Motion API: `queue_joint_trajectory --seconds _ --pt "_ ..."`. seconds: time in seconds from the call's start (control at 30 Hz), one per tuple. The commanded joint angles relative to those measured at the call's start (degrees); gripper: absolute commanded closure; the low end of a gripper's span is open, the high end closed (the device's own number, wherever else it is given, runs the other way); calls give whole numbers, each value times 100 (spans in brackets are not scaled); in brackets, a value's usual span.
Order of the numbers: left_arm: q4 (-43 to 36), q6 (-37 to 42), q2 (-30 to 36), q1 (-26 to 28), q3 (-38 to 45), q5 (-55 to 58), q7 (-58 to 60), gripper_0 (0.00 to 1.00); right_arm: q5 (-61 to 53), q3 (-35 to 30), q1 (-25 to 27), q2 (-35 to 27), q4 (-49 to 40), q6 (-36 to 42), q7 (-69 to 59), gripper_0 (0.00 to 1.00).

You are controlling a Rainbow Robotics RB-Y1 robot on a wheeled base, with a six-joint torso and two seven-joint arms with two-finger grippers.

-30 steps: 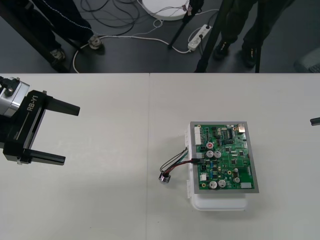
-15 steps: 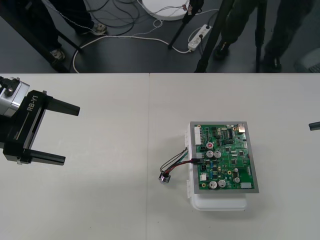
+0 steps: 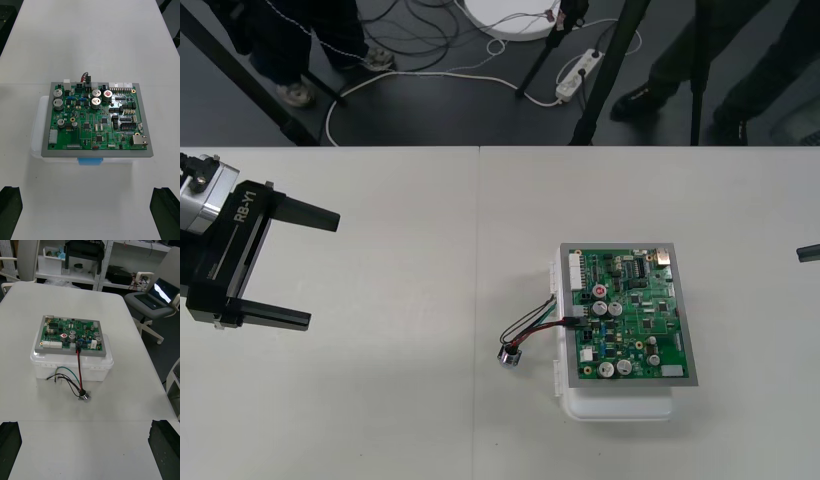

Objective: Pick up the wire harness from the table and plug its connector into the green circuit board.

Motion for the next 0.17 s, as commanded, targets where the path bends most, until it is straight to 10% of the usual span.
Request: queue_joint_trajectory --seconds 0.03,0.17 --pt "-114 183 18 69 186 22 -276 0 -87 49 94 19 -5 -42 -154 0" --pt "-114 183 18 69 186 22 -276 0 -87 49 94 19 -5 -42 -154 0"
